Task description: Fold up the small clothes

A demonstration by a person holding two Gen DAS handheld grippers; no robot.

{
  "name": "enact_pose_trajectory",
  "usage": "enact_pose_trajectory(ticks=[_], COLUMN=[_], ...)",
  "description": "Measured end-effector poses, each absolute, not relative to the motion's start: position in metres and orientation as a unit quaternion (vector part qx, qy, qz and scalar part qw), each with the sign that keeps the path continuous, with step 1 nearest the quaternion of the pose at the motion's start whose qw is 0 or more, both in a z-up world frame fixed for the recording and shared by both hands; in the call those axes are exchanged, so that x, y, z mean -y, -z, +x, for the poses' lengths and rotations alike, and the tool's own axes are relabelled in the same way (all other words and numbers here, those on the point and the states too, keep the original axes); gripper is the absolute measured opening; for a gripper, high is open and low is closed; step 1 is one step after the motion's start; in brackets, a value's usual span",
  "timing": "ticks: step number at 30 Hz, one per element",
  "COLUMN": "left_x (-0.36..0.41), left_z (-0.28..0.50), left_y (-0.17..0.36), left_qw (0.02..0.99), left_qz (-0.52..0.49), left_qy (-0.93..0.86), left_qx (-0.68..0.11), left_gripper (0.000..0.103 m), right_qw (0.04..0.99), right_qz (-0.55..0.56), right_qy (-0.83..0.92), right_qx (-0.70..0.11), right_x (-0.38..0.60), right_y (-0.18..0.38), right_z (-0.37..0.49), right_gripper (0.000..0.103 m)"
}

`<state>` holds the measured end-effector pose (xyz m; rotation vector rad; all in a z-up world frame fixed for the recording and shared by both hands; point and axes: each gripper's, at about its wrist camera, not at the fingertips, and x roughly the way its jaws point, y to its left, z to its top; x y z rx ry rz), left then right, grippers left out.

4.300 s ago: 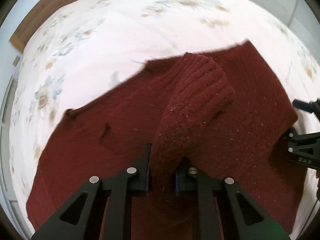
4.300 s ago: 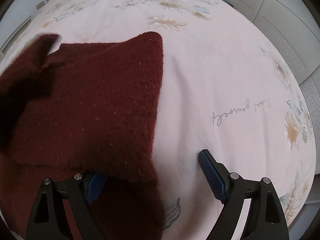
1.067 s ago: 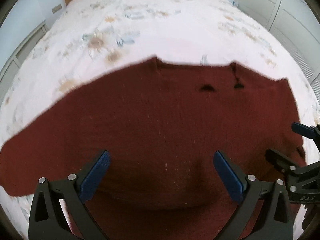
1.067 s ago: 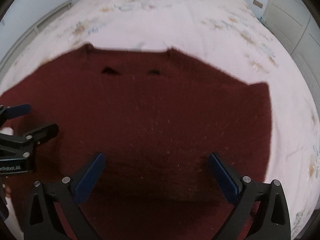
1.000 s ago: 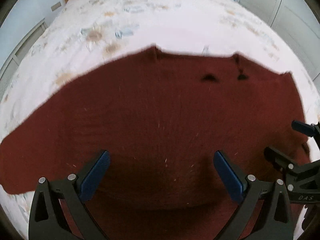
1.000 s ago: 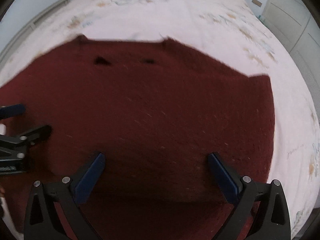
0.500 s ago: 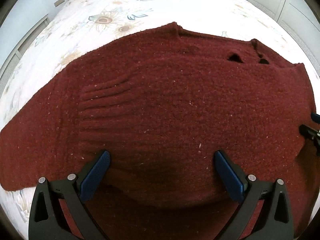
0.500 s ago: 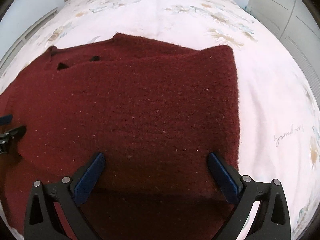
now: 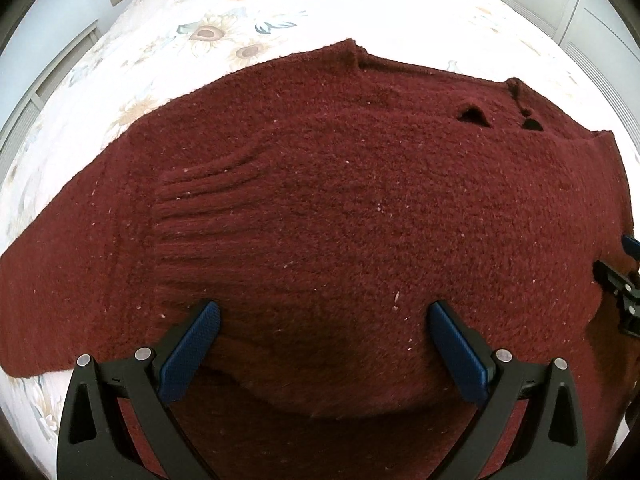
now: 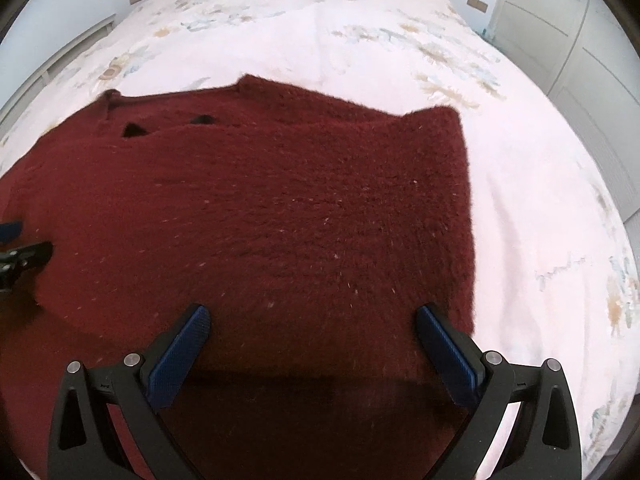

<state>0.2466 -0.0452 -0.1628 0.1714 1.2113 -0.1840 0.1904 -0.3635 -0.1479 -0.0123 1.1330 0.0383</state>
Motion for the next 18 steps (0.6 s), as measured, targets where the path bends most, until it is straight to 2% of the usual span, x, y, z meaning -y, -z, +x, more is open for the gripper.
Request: enact_pose_trajectory(ticks=[6, 11, 18], left_x=[0.037, 0.015, -0.061], left_z=[0.243, 0.236, 0.225], left_y=[0.148, 0.116, 0.061], left_qw=[0.825, 0.841, 0.868], left_qz=[0.049, 0.014, -0.058], left_qy=[0.097, 0.077, 0.014], left_qx=[-0.555, -0.535, -0.493], left_gripper=[0.102, 0.102, 0.102], right_qw=[0.855, 0.868, 0.877], right_qz=[-0.012, -0.013, -0.018], right_qy=[-0.028, -0.031, -0.035], right_qx=[-0.517, -0.495, -0.48], right_x=[0.353, 0.345, 0.332], right_y=[0.113, 0.081, 0.061], right_z=[0.166, 0.149, 0.157], right_gripper=[0.102, 0.102, 0.102])
